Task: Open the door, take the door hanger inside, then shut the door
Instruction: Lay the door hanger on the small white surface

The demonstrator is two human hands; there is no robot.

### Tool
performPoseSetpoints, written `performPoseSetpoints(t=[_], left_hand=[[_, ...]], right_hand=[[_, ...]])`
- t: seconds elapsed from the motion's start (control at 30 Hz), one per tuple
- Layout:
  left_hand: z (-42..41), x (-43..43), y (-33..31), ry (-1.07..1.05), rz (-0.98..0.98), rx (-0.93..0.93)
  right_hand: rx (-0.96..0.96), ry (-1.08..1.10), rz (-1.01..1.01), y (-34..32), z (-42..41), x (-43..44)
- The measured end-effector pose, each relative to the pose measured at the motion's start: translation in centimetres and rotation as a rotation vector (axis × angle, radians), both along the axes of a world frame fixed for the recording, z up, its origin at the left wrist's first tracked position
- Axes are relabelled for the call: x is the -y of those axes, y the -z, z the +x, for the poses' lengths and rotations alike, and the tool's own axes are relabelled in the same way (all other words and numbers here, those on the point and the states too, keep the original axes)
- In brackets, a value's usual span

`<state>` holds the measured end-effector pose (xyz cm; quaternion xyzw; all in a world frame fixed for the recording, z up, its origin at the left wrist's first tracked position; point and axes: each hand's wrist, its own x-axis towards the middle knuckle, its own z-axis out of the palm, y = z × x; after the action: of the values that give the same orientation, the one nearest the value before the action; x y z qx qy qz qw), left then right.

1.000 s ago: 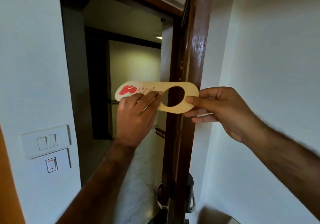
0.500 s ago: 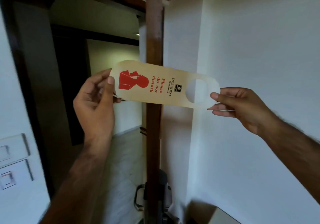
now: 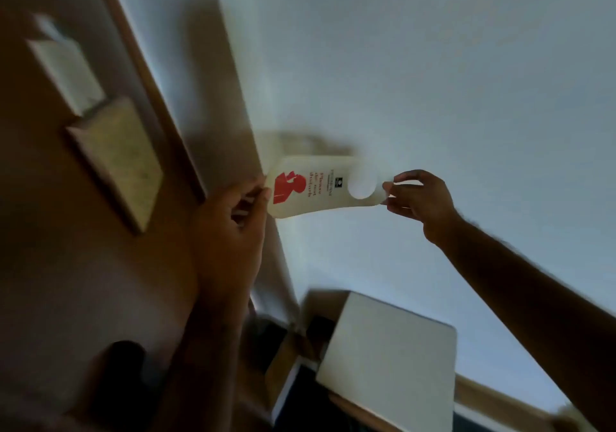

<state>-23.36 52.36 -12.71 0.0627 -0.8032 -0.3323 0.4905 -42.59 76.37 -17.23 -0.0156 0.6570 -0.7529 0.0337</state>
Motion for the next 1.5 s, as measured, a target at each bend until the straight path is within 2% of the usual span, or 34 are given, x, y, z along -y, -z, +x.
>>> performPoseSetpoints(t=[0.17, 0.4, 0.57, 0.8, 0.97, 1.07, 1.13, 1.23, 1.37, 1.5], left_hand=[[-11.8, -0.9, 19.1, -0.016, 0.316, 0.439], [-16.6, -1.1, 42.1, -0.035, 0.785, 0.869], [-16.3, -3.7, 56.6, -0.090, 0.834, 1.119], [-17.8, -5.3, 68.0, -0.089, 0.796, 1.273], [-17.2, -5.8, 71.4, -0.023, 0.740, 1.406], [-17.0, -5.5, 70.8, 0.061, 0.541, 1.496], [-17.5, -5.0, 69.1, 0.098, 0.428, 1.523], [-18.7, -4.4, 65.5, 0.175, 0.256, 1.475], [-21.6, -2.8, 56.9, 0.202, 0.120, 1.277], [-24.4, -1.1, 46.6, 0.159, -0.104, 1.090]], right_hand=[[0.270, 0.160, 0.162, 16.9, -5.7, -4.1], [0.499, 0.278, 0.351, 38.5, -5.0, -7.7], [0.649, 0.294, 0.453, 52.9, -1.3, -8.6], [0.693, 0.190, 0.645, 63.4, -1.9, -9.4], [0.730, 0.099, 0.749, 67.7, -1.8, -9.9], [0.690, 0.044, 0.919, 67.7, -2.2, -9.5], [0.560, -0.029, 1.098, 66.1, -3.0, -8.7], [0.206, -0.210, 1.308, 61.9, -5.2, -6.8], [-0.232, -0.301, 1.445, 52.0, -9.7, -4.0], [-0.447, -0.252, 1.463, 41.2, -12.1, -2.5]])
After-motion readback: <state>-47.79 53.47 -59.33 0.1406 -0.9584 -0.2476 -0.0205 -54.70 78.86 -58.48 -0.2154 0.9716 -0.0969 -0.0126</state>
